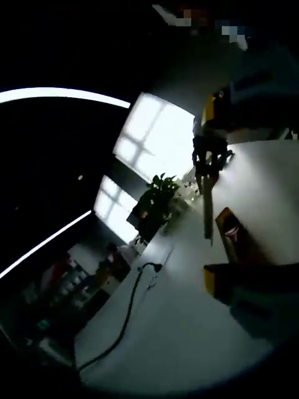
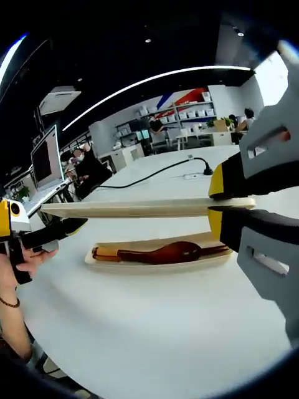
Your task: Arrange the utensils inside the cutlery case until each visible utensil rests in its matching compartment.
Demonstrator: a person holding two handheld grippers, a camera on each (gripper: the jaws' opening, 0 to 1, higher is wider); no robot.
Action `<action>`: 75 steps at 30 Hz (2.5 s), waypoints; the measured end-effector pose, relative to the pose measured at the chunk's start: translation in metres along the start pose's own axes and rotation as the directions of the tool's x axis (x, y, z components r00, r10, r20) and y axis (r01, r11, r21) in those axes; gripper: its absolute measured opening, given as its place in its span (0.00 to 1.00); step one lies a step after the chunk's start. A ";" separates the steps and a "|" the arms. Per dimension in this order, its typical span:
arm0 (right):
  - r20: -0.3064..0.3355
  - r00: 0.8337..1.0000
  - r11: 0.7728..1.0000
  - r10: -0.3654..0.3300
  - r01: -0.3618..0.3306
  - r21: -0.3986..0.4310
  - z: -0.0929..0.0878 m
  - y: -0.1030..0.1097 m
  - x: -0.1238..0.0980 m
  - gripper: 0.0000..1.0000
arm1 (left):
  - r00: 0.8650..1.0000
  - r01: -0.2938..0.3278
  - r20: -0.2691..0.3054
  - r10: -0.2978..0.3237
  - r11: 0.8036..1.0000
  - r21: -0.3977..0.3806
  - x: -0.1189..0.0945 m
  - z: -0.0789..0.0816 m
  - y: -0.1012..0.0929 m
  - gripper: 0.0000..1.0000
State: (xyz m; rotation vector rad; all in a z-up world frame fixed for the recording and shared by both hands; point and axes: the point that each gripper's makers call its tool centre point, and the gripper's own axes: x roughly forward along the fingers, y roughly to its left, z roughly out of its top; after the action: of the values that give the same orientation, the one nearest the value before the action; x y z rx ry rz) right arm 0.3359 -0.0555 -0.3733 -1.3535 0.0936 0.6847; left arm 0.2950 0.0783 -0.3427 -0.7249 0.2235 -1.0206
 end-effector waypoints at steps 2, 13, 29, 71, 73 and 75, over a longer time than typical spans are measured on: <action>-0.008 1.000 1.000 -0.017 0.017 -0.018 0.000 0.002 0.000 0.03 | 1.000 0.013 0.005 -0.013 1.000 0.017 0.000 -0.001 -0.003 0.85; -0.018 0.988 0.988 -0.152 0.151 -0.042 0.006 0.006 -0.003 0.03 | 0.998 -0.066 0.004 0.066 0.992 0.112 -0.004 -0.006 0.017 0.50; -0.003 0.986 0.981 -0.164 0.163 -0.104 0.003 0.028 0.003 0.05 | 0.997 -0.069 -0.023 0.073 0.987 0.145 -0.004 -0.013 0.023 0.50; 0.082 0.993 0.994 -0.082 0.075 0.085 -0.026 0.044 -0.004 0.14 | 0.995 -0.086 -0.041 0.094 0.982 0.171 -0.006 -0.020 0.031 0.49; 0.078 0.993 0.992 -0.089 0.082 0.096 -0.029 0.043 -0.002 0.14 | 0.995 -0.087 -0.043 0.095 0.982 0.168 -0.007 -0.020 0.032 0.49; 0.084 0.992 0.990 -0.096 0.087 0.107 -0.029 0.043 -0.001 0.13 | 0.994 -0.088 -0.047 0.097 0.982 0.164 -0.007 -0.021 0.032 0.49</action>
State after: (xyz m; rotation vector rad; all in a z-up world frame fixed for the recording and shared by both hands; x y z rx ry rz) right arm 0.3230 -0.0806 -0.4170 -1.2193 -0.0048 0.6527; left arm 0.3037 0.0848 -0.3800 -0.5346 0.2167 -0.9586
